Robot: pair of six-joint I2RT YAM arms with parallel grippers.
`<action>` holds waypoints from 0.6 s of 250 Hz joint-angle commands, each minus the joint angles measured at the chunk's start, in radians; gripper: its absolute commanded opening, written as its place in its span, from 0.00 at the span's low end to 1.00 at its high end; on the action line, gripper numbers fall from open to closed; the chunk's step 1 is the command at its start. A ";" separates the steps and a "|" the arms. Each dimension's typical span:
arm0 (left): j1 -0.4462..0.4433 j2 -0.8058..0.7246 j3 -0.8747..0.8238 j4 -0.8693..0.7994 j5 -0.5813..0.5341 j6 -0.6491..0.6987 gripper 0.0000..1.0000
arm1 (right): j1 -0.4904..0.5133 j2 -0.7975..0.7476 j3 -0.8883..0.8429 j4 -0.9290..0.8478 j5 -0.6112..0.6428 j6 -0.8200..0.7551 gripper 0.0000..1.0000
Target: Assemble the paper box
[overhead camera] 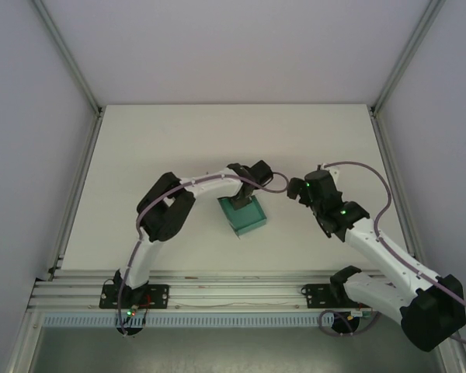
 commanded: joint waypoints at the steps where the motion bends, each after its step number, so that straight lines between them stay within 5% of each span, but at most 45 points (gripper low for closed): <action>1: 0.002 0.092 0.043 0.024 -0.092 0.067 0.00 | -0.018 -0.020 -0.024 -0.027 0.045 0.034 1.00; 14: 0.002 0.096 0.046 0.029 -0.095 0.084 0.00 | -0.024 -0.025 -0.030 -0.027 0.039 0.037 1.00; 25: 0.003 0.088 0.039 0.039 -0.096 0.101 0.20 | -0.029 -0.031 -0.030 -0.033 0.037 0.036 1.00; 54: 0.009 0.032 0.014 0.054 -0.078 0.138 0.52 | -0.032 -0.050 -0.032 -0.048 0.030 0.023 1.00; 95: 0.014 -0.065 0.010 0.036 -0.005 0.156 0.67 | -0.036 -0.084 -0.040 -0.045 -0.002 0.004 1.00; 138: 0.014 -0.155 0.005 0.022 0.098 0.176 0.99 | -0.036 -0.111 -0.055 -0.022 -0.044 -0.016 1.00; 150: 0.014 -0.180 0.003 0.023 0.124 0.184 1.00 | -0.036 -0.113 -0.054 -0.022 -0.054 -0.026 1.00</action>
